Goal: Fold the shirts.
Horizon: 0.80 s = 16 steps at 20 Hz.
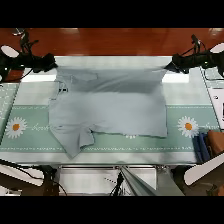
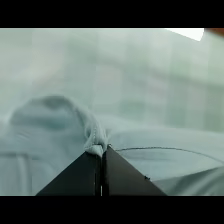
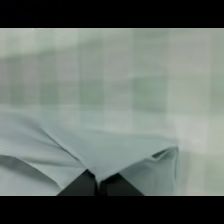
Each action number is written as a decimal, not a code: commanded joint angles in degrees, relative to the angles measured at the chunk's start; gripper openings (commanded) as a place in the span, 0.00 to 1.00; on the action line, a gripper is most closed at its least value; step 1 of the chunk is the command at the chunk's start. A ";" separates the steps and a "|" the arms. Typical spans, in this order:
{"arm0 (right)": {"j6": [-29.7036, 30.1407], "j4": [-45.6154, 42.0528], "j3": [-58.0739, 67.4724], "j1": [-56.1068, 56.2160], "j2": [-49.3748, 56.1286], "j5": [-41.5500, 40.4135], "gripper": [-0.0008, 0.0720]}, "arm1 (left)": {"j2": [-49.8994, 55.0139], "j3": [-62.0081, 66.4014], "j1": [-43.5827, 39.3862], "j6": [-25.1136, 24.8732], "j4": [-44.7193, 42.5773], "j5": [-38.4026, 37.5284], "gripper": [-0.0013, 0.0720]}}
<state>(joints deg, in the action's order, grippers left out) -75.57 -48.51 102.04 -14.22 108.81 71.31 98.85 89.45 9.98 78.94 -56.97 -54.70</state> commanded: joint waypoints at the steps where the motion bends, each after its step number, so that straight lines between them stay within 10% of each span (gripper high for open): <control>1: 0.66 -3.87 -0.04 -1.18 -0.20 13.66 0.05 | 1.07 0.35 2.73 -5.40 -0.96 -18.49 0.05; 16: -1.95 -8.44 -9.79 1.22 -0.07 13.05 0.05 | 1.68 -5.95 2.86 -4.76 -4.31 -28.59 0.05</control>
<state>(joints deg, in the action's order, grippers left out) -76.12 -56.58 92.60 -13.04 108.75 84.31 100.53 83.59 12.80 74.13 -61.19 -79.53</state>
